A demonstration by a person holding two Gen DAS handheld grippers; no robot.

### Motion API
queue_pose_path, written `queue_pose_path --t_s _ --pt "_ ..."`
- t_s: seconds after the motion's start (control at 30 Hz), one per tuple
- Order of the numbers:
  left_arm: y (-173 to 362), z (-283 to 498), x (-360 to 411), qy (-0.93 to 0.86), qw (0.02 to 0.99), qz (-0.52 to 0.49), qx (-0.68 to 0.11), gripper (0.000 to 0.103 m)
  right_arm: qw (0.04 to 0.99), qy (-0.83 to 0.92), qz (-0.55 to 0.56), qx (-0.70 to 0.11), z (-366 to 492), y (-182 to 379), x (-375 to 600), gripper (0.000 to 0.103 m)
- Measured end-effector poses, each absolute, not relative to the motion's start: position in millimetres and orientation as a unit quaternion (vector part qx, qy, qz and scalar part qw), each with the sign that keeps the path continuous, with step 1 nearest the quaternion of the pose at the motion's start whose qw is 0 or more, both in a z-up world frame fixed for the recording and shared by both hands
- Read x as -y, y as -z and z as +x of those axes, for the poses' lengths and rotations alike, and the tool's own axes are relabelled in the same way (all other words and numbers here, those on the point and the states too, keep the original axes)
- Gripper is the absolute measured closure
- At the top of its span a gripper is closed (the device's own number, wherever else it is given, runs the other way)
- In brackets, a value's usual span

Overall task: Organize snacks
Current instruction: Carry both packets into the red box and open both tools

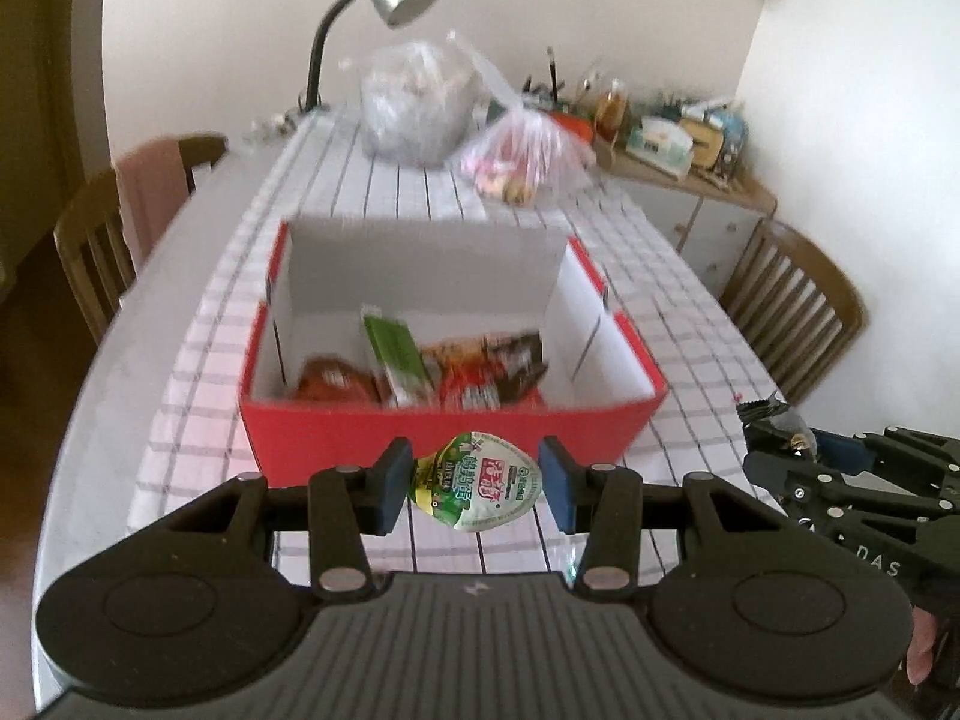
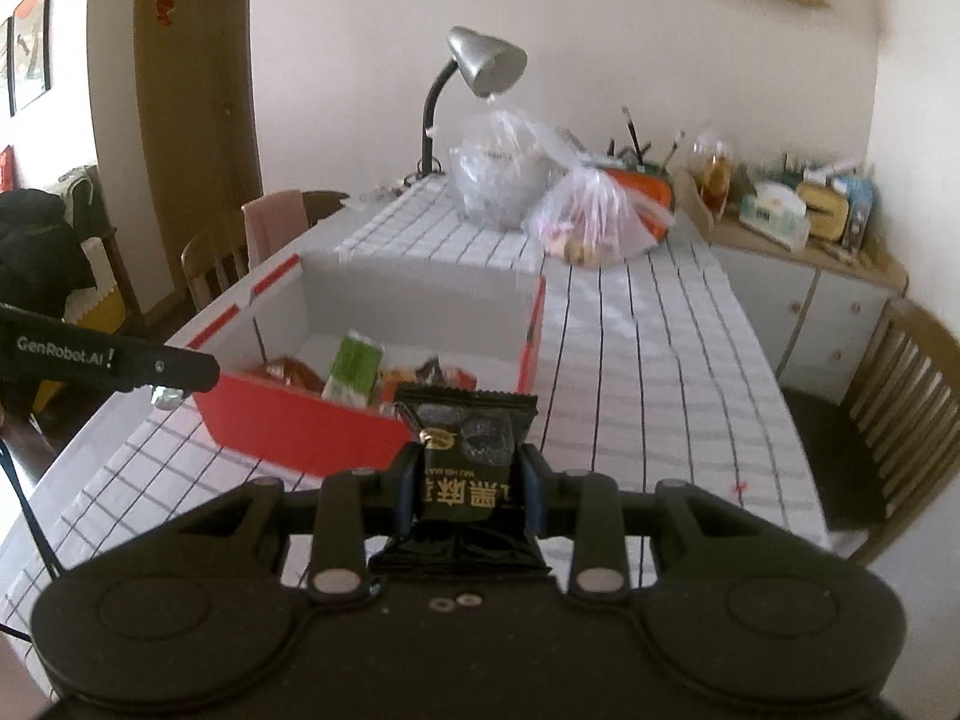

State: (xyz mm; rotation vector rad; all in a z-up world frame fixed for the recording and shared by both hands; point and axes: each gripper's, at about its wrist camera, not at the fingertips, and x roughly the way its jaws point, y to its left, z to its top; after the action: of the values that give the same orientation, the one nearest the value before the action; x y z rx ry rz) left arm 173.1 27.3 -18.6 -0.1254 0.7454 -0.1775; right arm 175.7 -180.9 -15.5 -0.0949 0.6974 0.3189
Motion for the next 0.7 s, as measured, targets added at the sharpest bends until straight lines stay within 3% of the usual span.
queue_pose_path --t_s 0.43,0.7 --pt "-18.1 210.8 -35.2 0.052 0.94 -0.035 -0.335 0.058 0.929 -0.151 -0.066 -0.331 235.1 1.9 153.5 0.07" --pt "-9.0 256.3 -43.6 0.028 0.937 -0.03 -0.346 0.058 0.922 -0.144 -0.074 -0.351 280.8 25.0 136.4 0.07"
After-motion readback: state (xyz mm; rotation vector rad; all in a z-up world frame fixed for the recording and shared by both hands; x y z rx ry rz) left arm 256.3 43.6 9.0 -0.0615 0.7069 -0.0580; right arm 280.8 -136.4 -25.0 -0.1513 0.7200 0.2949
